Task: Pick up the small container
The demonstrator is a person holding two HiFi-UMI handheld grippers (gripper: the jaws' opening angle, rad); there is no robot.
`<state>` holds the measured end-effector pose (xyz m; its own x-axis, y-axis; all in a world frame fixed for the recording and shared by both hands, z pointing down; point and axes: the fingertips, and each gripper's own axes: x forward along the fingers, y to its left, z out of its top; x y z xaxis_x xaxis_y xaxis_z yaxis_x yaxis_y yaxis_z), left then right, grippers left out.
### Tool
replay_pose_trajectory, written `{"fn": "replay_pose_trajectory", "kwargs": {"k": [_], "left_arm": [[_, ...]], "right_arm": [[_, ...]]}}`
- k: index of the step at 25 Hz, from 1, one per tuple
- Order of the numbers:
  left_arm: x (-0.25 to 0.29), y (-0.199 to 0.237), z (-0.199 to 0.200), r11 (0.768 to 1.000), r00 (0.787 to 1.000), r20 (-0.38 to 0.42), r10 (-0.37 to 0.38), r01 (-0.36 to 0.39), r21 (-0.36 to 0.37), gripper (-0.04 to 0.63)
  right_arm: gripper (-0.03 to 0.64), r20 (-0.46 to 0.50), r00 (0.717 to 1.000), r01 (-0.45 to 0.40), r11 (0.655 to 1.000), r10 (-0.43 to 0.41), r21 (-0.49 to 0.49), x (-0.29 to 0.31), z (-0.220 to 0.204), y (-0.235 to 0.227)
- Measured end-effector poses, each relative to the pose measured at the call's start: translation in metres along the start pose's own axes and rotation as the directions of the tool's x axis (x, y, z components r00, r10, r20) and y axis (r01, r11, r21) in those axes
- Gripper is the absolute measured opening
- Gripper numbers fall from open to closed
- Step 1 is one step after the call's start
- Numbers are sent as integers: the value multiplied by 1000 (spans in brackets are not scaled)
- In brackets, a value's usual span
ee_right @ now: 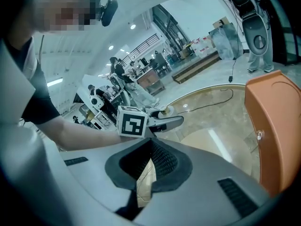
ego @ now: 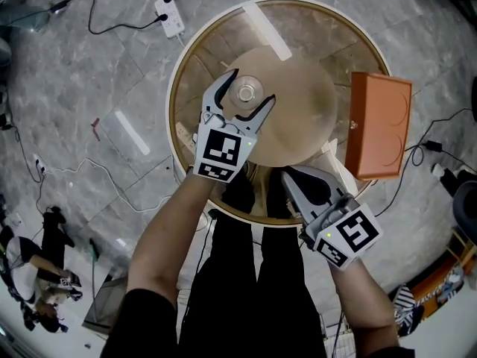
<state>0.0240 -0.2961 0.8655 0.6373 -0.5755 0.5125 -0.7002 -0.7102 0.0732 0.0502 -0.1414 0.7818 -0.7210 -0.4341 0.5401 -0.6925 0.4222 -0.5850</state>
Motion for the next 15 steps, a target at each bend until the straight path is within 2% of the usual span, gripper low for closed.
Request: {"fn": "replay_pose_trajectory", "kwargs": {"k": [4, 9, 12, 15], "left_arm": [[4, 2, -8, 997, 997, -51, 57, -54, 52, 344], [-2, -8, -4, 996, 994, -86, 59, -53, 66, 341], [-20, -18, 19, 997, 996, -64, 57, -53, 64, 341], [-52, -29, 55, 998, 997, -46, 60, -59, 18, 341]], "right_arm": [[14, 2, 1000, -13, 1000, 13, 1, -9, -3, 7], [14, 5, 999, -34, 999, 34, -3, -23, -1, 17], [14, 9, 999, -44, 999, 44, -15, -37, 5, 30], [14, 6, 999, -46, 998, 46, -34, -57, 17, 48]]}}
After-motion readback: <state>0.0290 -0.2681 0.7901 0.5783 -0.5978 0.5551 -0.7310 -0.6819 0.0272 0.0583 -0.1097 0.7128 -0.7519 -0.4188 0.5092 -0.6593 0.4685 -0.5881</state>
